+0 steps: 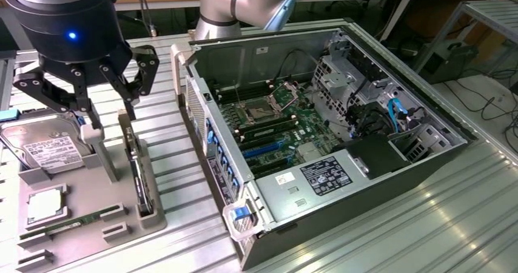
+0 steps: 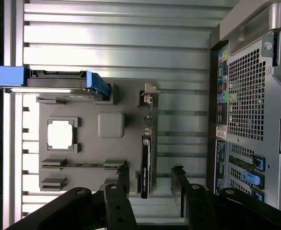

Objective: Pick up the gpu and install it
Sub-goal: 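Pick up the gpu and move the gpu toward the slot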

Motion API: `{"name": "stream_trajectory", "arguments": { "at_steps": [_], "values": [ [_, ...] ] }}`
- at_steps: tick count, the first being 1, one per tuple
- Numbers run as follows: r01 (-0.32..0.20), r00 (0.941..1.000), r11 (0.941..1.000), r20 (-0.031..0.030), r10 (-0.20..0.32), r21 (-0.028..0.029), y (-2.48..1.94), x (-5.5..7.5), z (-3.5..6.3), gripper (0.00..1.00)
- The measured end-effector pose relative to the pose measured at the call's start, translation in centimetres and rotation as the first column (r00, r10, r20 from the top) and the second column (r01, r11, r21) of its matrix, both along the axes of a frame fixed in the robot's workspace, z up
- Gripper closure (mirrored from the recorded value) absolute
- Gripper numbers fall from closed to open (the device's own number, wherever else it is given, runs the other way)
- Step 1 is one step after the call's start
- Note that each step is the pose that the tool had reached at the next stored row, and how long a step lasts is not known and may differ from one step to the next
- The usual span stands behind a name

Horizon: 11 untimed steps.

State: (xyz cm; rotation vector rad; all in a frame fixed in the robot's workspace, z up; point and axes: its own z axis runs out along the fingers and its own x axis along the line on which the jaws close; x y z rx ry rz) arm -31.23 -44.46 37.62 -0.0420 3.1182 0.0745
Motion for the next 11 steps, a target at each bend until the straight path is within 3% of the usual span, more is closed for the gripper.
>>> {"name": "stream_trajectory", "arguments": {
  "at_steps": [11],
  "values": [
    [-0.005,1.0,1.0,0.0039,0.005,-0.0001,0.01,0.0,-0.34,0.52]
  ]
}}
